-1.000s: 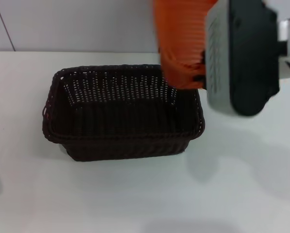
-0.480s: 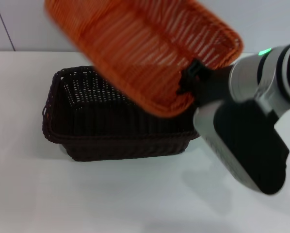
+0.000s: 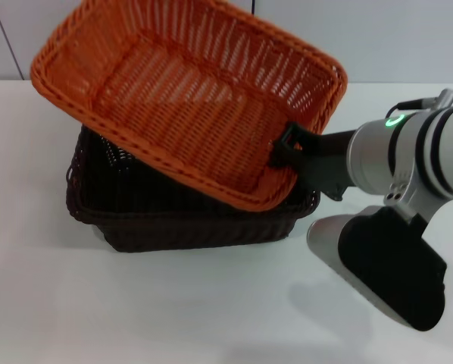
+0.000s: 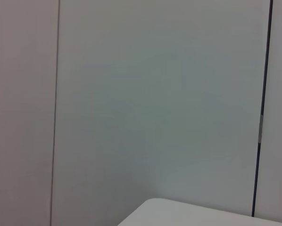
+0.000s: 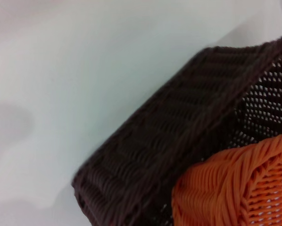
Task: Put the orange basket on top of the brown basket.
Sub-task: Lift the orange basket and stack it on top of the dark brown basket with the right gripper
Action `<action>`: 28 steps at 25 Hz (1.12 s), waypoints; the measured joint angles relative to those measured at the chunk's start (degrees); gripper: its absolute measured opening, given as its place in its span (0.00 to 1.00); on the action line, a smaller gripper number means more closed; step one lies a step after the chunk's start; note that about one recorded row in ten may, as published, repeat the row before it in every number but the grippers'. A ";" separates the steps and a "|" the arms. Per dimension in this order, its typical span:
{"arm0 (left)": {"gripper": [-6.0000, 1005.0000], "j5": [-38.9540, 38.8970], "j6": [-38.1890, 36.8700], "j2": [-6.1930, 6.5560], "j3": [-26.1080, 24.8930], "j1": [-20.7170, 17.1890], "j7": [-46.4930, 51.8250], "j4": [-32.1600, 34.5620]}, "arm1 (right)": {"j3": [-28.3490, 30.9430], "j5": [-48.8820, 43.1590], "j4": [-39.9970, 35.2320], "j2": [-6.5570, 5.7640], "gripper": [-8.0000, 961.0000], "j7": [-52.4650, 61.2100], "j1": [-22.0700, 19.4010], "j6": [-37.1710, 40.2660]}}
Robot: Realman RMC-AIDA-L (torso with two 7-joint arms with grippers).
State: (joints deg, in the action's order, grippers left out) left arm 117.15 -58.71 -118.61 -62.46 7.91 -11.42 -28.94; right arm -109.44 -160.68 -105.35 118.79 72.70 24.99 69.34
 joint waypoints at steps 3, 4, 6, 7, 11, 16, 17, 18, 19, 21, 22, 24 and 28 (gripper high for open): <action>0.71 0.00 0.04 -0.04 0.03 0.02 0.04 0.03 | -0.84 -0.36 0.77 -0.11 0.15 -0.05 -0.14 -1.06; 0.71 0.01 0.07 -0.04 0.05 0.06 0.04 0.02 | -1.10 -0.61 0.89 -0.14 0.15 -0.15 -0.19 -1.31; 0.71 0.01 0.17 -0.04 0.09 0.11 0.05 0.02 | -1.39 -0.90 0.97 -0.20 0.15 -0.69 -0.34 -1.42; 0.71 0.00 0.19 -0.04 0.14 0.13 0.05 0.03 | -1.46 -0.96 0.99 -0.22 0.15 -1.02 -0.44 -1.42; 0.71 0.01 0.31 -0.05 0.24 0.20 0.07 0.03 | -1.49 -1.08 1.01 -0.23 0.15 -1.42 -0.57 -1.60; 0.71 0.01 0.32 -0.04 0.25 0.08 0.08 0.03 | -1.46 -0.97 1.88 -0.33 0.15 -0.79 -1.30 -2.31; 0.71 0.01 0.32 -0.04 0.27 0.02 0.08 0.03 | -1.46 -0.87 1.93 -0.37 0.15 -0.51 -1.51 -2.68; 0.71 0.01 0.32 -0.04 0.26 0.01 0.08 0.02 | -1.44 -0.82 1.95 -0.47 0.15 -0.27 -1.75 -3.10; 0.71 0.01 0.32 -0.04 0.27 0.00 0.11 0.01 | -1.52 -0.77 1.90 -0.72 0.15 -0.01 -2.26 -4.04; 0.71 0.01 0.32 -0.04 0.27 0.00 0.11 0.01 | -1.62 -0.76 1.79 -0.83 0.18 0.01 -2.57 -4.41; 0.71 0.01 0.32 -0.04 0.27 0.00 0.11 0.01 | -1.79 -0.75 1.62 -0.90 0.19 0.10 -2.89 -4.62; 0.71 0.01 0.32 -0.04 0.27 0.00 0.12 -0.01 | -2.12 -0.75 1.00 -0.98 0.22 0.69 -3.55 -5.12; 0.71 0.01 0.44 -0.04 0.47 0.29 0.17 0.00 | -2.63 -0.78 -1.83 -1.15 0.34 1.70 -5.82 -5.50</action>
State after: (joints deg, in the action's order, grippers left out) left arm 117.17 -58.27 -118.65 -62.00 8.20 -11.25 -28.94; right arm -112.08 -161.46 -107.19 117.64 74.40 19.17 63.84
